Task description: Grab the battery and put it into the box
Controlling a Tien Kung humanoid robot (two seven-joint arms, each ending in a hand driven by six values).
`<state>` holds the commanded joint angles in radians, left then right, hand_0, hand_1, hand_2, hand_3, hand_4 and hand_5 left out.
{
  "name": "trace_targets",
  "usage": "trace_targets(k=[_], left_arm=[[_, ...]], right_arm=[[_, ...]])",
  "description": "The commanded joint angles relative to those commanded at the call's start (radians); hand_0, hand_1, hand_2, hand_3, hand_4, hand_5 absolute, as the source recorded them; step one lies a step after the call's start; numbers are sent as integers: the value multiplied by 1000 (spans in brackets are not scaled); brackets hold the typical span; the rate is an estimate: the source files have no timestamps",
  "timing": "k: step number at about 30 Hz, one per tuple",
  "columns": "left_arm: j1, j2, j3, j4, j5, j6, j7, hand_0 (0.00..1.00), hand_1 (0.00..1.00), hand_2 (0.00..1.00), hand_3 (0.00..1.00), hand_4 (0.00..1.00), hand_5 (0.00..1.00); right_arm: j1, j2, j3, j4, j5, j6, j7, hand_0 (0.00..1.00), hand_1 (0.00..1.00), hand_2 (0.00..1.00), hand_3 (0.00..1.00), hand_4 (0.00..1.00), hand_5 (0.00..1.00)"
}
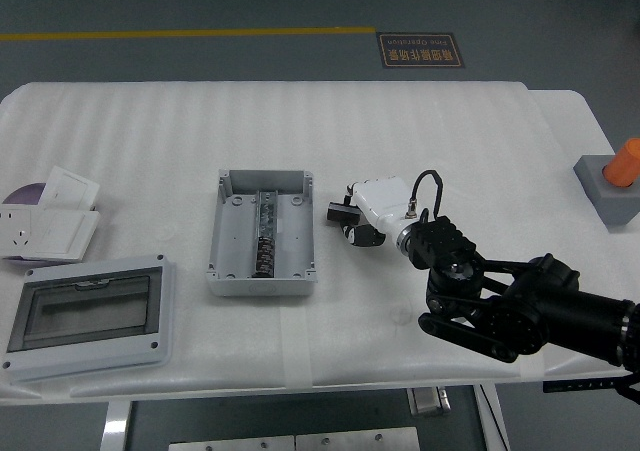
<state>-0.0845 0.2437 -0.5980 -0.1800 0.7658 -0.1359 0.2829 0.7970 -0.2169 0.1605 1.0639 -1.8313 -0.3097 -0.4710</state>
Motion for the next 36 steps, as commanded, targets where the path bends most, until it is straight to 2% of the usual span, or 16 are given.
trace_targets(k=[4,5,20,28,29,34,35,36], left_arm=[[0,0,7,0,-8,1,-6,628,677,577,576,515,597],[0,0,8,0,-8,2,-7,627,676,577,575,517,597],[-2,0,0,0,-3,3,-12,624,675,576,576,522,595],[0,-2,-5,0,1,0,-7,622,675,575,575,524,593],[0,-2,-7,0,3,0,-6,621,675,574,574,526,592],[1,-2,-17,0,13,-3,-2,621,675,574,574,526,592],[1,-2,-17,0,13,-3,-1,621,675,574,574,528,594],[1,-3,-17,0,13,-4,0,621,675,574,574,528,594]], right_arm=[[0,2,-1,-3,2,-2,3,324,445,495,634,466,325],[0,3,-2,-3,2,-2,4,322,440,491,634,439,320],[1,0,-1,0,13,-9,18,317,436,483,627,465,339],[-3,-3,16,0,34,-63,42,316,435,479,626,479,348],[-3,-5,20,2,36,-68,44,325,448,489,652,545,382],[-4,-10,37,13,46,-88,49,325,448,489,652,545,382],[-4,-10,39,16,46,-90,49,343,503,588,776,695,499],[-5,-8,40,19,47,-92,50,343,503,588,776,695,499]])
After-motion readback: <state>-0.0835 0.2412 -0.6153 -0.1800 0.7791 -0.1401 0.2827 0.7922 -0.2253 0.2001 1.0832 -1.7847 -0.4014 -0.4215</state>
